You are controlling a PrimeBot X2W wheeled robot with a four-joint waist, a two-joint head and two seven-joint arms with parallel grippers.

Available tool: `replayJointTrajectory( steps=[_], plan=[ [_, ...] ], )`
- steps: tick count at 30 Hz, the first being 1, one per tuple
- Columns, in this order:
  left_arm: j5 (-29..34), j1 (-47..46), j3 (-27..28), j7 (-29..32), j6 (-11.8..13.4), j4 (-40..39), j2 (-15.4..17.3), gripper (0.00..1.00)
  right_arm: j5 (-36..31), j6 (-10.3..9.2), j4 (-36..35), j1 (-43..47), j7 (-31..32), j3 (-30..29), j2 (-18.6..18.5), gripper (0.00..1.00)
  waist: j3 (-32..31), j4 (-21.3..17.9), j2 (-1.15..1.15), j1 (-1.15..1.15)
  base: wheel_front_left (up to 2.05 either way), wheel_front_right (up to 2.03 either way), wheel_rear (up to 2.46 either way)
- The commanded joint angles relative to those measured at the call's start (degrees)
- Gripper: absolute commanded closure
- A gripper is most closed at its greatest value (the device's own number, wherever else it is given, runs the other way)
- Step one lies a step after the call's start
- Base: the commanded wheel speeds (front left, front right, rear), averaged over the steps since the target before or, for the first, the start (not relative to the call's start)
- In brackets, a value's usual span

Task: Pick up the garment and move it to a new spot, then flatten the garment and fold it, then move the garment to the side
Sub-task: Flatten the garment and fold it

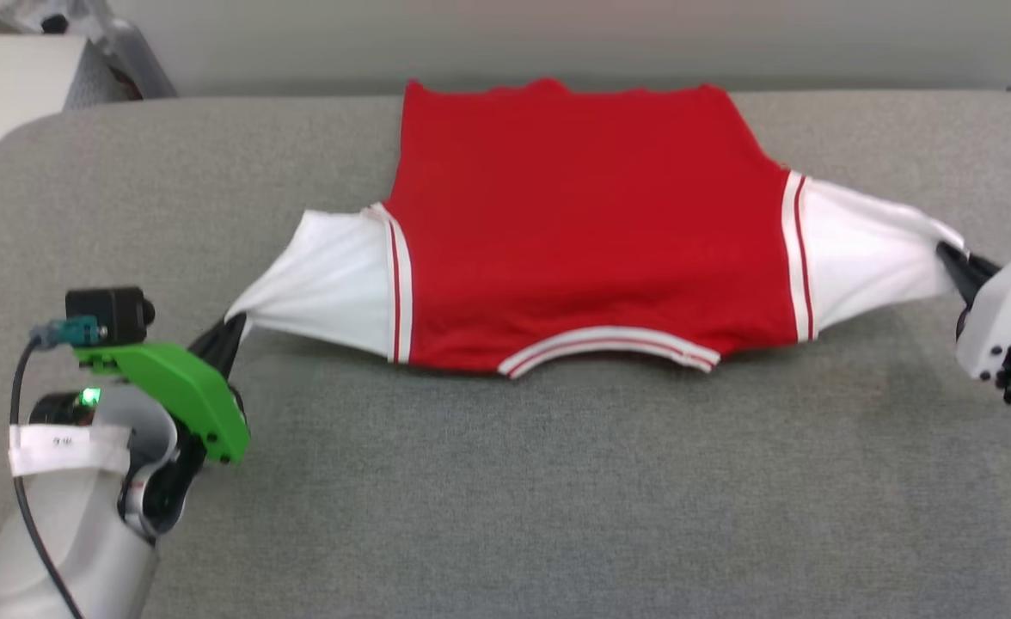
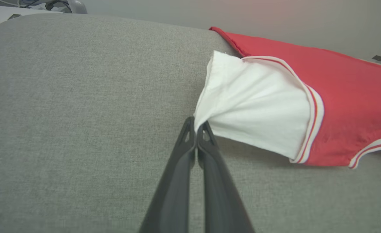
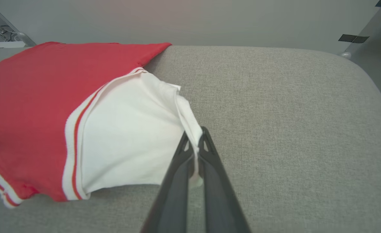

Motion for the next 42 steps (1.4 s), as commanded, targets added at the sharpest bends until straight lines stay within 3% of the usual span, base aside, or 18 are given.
replayJointTrajectory(
  steps=[1, 7, 12, 20, 28, 29, 30, 33, 37, 42],
  plan=[
    [-0.99, 2.92, 0.24, 1.48, 1.04, -1.76, 1.58, 1.0, 1.12, -0.11, -0.82, 2.47, 1.27, -0.79, -1.21, 1.0, -4.52, -0.16, 0.0, 0.01, 0.0, 0.0, 0.0],
    [-3.27, 12.19, 0.33, 6.91, 3.68, -11.56, 4.41, 1.0, 3.35, -0.11, -6.08, 10.52, 7.78, -2.65, -3.57, 1.0, -6.83, -0.44, 0.0, 0.01, 0.0, 0.0, 0.0],
    [-4.6, 19.06, 0.86, 9.6, 6.21, -20.28, 6.63, 1.0, 4.77, -0.11, -11.5, 17.49, 12.34, -7.89, -5.68, 1.0, -7.4, -0.79, 0.0, 0.01, 0.0, 0.0, 0.0],
    [-8.53, 29.63, 2.34, 13.61, 9.54, -29.64, 9.23, 1.0, 2.63, -0.11, -19.16, 28.76, 20.32, -18.24, -4.89, 1.0, -7.49, -1.35, 0.0, 0.01, 0.0, 0.0, 0.0],
    [-10.05, 30.74, 0.66, 15.13, 7.63, -32.66, 8.91, 1.0, -3.79, -0.11, -27.43, 34.39, 27.82, -27.4, -0.53, 1.0, -6.16, -0.78, 0.0, 0.01, 0.0, 0.0, 0.0],
    [-10.01, 30.43, 0.3, 15.41, 7.45, -33.02, 8.8, 1.0, -5.17, -0.11, -28.86, 34.44, 28.63, -28.29, -0.14, 0.56, -5.77, -0.7, 0.0, 0.01, 0.0, 0.0, 0.0],
    [-10.11, 30.2, 0.03, 15.62, 7.23, -33.37, 8.67, 1.0, -6.58, -0.11, -29.98, 34.46, 29.38, -28.74, -0.08, 0.0, -5.38, -0.66, 0.0, 0.01, 0.0, 0.0, 0.0],
    [-11.63, 29.58, -0.83, 17.09, 5.95, -35.14, 8.23, 1.0, -8.95, -0.11, -33.41, 33.52, 32.99, -31.08, 0.94, 0.0, -2.98, -0.12, 0.0, 0.01, 0.0, 0.0, 0.0],
    [-8.82, 27.68, -2.13, 18.37, 5.94, -37.09, 9.81, 1.0, -9.99, -0.11, -38.27, 29.64, 37.62, -33.74, 1.85, 0.0, 0.93, 1.57, 0.0, 0.01, 0.0, 0.0, 0.0],
    [-7.94, 24.76, -3.8, 20.77, 6.1, -40.84, 9.54, 1.0, -9.27, -0.11, -42.94, 21.29, 44.85, -34.69, 2.55, 0.0, 6.82, 4.79, 0.0, 0.01, 0.0, 0.0, 0.0]
  ],
)
